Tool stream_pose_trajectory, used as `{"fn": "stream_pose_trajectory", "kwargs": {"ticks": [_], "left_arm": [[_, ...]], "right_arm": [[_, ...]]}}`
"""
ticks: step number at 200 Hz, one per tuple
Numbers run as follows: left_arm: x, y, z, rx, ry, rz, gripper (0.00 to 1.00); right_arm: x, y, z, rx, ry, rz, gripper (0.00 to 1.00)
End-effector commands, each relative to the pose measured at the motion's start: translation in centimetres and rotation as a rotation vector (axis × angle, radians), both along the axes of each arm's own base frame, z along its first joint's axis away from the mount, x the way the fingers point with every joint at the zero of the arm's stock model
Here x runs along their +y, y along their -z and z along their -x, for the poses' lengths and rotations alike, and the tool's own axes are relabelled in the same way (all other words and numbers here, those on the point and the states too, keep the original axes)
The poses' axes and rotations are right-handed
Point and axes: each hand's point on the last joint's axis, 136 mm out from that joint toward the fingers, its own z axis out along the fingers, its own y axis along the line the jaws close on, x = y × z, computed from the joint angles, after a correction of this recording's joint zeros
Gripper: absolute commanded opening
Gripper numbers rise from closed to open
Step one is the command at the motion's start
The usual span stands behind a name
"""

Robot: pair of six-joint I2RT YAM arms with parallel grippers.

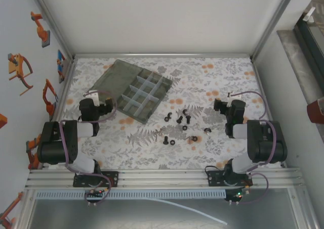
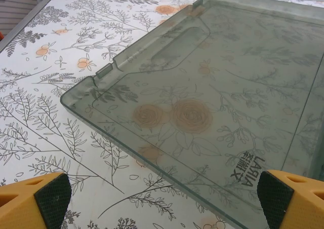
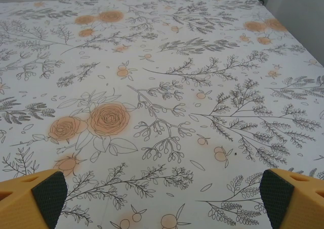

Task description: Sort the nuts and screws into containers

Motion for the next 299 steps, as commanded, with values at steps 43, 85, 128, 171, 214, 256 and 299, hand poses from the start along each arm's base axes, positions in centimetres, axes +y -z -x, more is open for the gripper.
{"fn": "stream_pose_trajectory", "kwargs": {"ticks": [43,85,128,171,214,256,299], "left_arm": [[0.0,-1.1,-0.8,-0.037,0.014,0.001,0.97],[0.0,-1.1,-0.8,-0.038,0.014,-0.001,0.97],[0.0,-1.1,-0.8,-0.038,0.014,-0.001,0.97],[0.0,-1.1,-0.8,-0.037,0.015,-0.001,0.97],[0.0,-1.1,-0.8,-0.038,0.014,0.001,0.97],[2.7,-4.3,0.5,-0.063,-0.152,-0.009,0.97],[3.3,-9.5,4.0,0.052,-0.34,-0.044,0.98]], "right_arm": [[0.2,-1.4,-1.1,-0.049,-0.011,0.01,0.99],[0.2,-1.3,-1.0,-0.047,-0.012,0.01,0.99],[0.2,-1.3,-1.1,-0.048,-0.01,0.01,0.99],[0.2,-1.3,-1.1,-0.047,-0.01,0.009,0.99],[0.2,-1.3,-1.0,-0.048,-0.012,0.009,0.98],[-0.5,-4.1,1.1,-0.149,0.041,0.02,0.96],[-0.3,-8.0,3.1,-0.151,0.078,-0.064,0.95]]}}
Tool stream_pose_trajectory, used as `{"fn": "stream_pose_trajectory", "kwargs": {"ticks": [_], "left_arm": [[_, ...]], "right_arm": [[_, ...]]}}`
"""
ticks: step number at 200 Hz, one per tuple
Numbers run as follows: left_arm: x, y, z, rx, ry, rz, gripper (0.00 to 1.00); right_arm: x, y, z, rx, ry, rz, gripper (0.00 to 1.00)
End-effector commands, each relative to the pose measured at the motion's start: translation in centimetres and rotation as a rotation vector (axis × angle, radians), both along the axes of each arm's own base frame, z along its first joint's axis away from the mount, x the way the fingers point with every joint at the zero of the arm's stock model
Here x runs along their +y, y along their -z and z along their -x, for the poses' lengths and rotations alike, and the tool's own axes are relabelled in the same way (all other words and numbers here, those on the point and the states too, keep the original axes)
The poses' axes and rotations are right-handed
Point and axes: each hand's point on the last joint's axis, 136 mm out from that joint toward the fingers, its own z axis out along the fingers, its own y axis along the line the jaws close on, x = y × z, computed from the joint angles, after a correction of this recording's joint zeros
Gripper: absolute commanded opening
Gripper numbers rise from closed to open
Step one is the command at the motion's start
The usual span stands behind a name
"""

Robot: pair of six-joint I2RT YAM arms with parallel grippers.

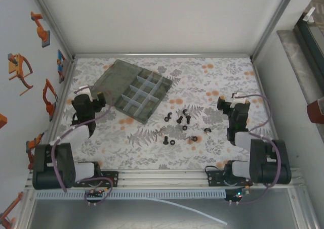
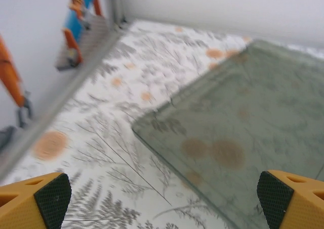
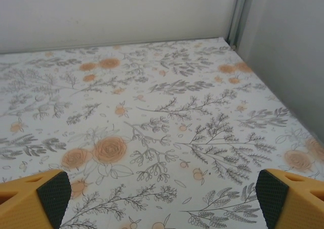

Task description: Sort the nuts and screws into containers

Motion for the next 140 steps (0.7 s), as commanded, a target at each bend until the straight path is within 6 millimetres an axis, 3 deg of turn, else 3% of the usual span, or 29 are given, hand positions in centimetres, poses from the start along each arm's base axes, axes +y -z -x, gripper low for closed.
{"fn": "stream_pose_trajectory", "kwargs": {"ticks": [1,17,34,50,62,94,140], "left_arm": [[-0.2,-1.4,2.6,0.118,-0.101,0.003,0.99],[-3.8,-2.7,3.6,0.182,-0.006,0.086,0.99],[-9.9,-2.6,5.2,0.32,0.207,0.25,0.93],[-16.0,-1.7,8.0,0.473,0.405,0.342,0.92],[-19.1,-0.7,10.6,0.587,0.484,0.327,0.91],[-25.5,1.4,15.5,0.774,0.605,0.297,0.85],[-31.0,4.6,18.1,0.933,0.613,0.209,0.7]], "right_arm": [[0.2,-1.8,0.7,0.02,0.021,-0.081,0.95],[2.3,-2.2,1.1,0.136,-0.065,-0.166,0.95],[5.1,-1.5,2.4,0.285,-0.143,-0.269,0.95],[8.5,-0.3,4.4,0.414,-0.228,-0.315,0.95],[10.5,1.0,6.3,0.527,-0.265,-0.306,0.95],[14.1,3.6,11.2,0.681,-0.327,-0.327,0.93],[16.4,2.8,15.9,0.728,-0.402,-0.325,0.93]]}}
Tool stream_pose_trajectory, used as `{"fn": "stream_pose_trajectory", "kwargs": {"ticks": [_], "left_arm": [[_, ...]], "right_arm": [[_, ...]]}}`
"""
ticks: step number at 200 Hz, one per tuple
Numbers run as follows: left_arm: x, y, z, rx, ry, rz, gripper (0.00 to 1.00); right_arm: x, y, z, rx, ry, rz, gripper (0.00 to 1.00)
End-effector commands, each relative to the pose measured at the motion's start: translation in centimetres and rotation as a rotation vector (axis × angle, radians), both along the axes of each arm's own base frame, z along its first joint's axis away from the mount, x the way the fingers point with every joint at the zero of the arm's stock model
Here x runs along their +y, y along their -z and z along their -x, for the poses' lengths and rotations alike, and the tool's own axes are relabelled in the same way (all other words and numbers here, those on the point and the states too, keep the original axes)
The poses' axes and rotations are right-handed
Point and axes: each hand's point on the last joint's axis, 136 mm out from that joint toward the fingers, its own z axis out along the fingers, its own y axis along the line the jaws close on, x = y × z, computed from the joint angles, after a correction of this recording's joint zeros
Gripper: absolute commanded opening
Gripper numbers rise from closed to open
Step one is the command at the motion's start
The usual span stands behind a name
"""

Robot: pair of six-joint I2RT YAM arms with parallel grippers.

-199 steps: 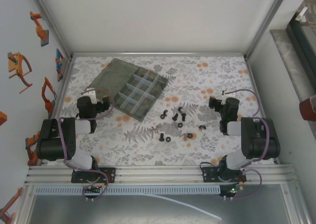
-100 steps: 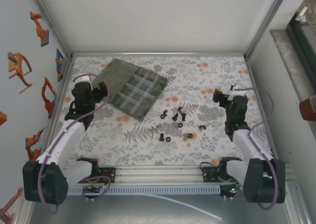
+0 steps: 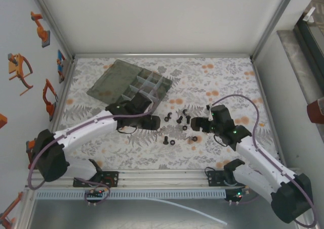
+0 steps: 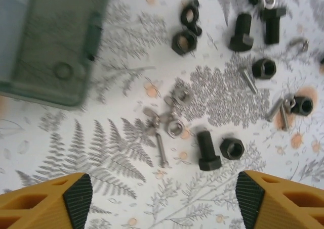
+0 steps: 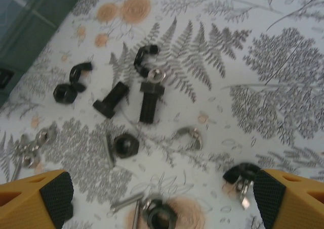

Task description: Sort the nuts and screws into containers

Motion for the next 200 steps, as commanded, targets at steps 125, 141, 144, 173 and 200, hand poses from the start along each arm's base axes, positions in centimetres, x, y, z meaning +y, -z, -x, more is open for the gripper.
{"fn": "stream_pose_trajectory", "kwargs": {"ticks": [125,141,144,173,200], "left_arm": [[-6.4,7.8,3.8,0.244,-0.004,-0.185,0.41],[-6.7,8.1,4.1,0.252,0.005,-0.191,0.4],[-6.7,8.2,4.2,0.252,0.007,-0.192,0.4],[-6.5,8.6,4.6,0.256,0.007,-0.223,0.38],[-6.2,9.3,5.0,0.261,0.012,-0.26,0.37]], "right_arm": [[3.6,1.8,7.8,0.094,-0.113,-0.044,0.96],[3.5,1.8,7.8,0.088,-0.113,-0.048,0.96],[3.5,1.8,7.8,0.087,-0.114,-0.049,0.96],[3.7,1.6,7.6,0.077,-0.114,-0.061,0.96],[4.0,1.6,7.5,0.073,-0.12,-0.07,0.96]]}}
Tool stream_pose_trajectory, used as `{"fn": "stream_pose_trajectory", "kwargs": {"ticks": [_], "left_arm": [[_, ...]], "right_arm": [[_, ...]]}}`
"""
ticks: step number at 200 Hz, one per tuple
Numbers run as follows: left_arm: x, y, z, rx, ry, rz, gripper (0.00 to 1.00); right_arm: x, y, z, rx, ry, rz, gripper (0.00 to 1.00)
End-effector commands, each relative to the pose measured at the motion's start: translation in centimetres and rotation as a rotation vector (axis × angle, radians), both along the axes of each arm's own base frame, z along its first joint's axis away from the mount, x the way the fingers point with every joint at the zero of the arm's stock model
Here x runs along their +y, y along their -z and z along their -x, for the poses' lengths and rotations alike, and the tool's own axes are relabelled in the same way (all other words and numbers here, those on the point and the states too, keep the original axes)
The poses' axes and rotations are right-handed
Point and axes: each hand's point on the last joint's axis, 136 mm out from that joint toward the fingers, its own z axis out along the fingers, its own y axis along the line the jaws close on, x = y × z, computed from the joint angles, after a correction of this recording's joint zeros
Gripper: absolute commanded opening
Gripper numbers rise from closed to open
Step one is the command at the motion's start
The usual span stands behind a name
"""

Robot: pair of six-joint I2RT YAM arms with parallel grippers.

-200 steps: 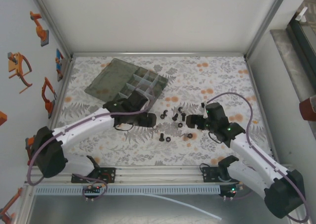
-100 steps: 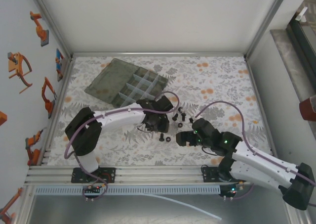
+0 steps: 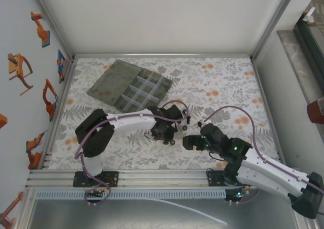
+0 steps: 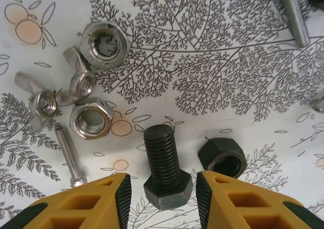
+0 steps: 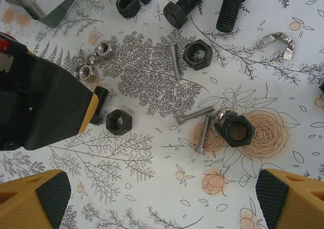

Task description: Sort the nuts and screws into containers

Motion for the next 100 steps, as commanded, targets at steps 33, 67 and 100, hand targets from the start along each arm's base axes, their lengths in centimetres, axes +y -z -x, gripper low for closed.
{"fn": "stream_pose_trajectory", "kwargs": {"ticks": [33,67,100], "left_arm": [[0.1,0.8,0.7,0.028,-0.003,-0.058,0.36],[-0.4,1.4,0.6,0.034,0.014,-0.055,0.36],[-0.8,1.7,0.7,0.04,0.024,-0.047,0.32]], "right_arm": [[0.2,0.2,-0.2,-0.01,0.011,-0.01,0.96],[0.3,0.4,-0.4,-0.012,0.01,0.0,0.96],[0.8,0.4,-0.7,-0.009,-0.002,0.006,0.96]]}}
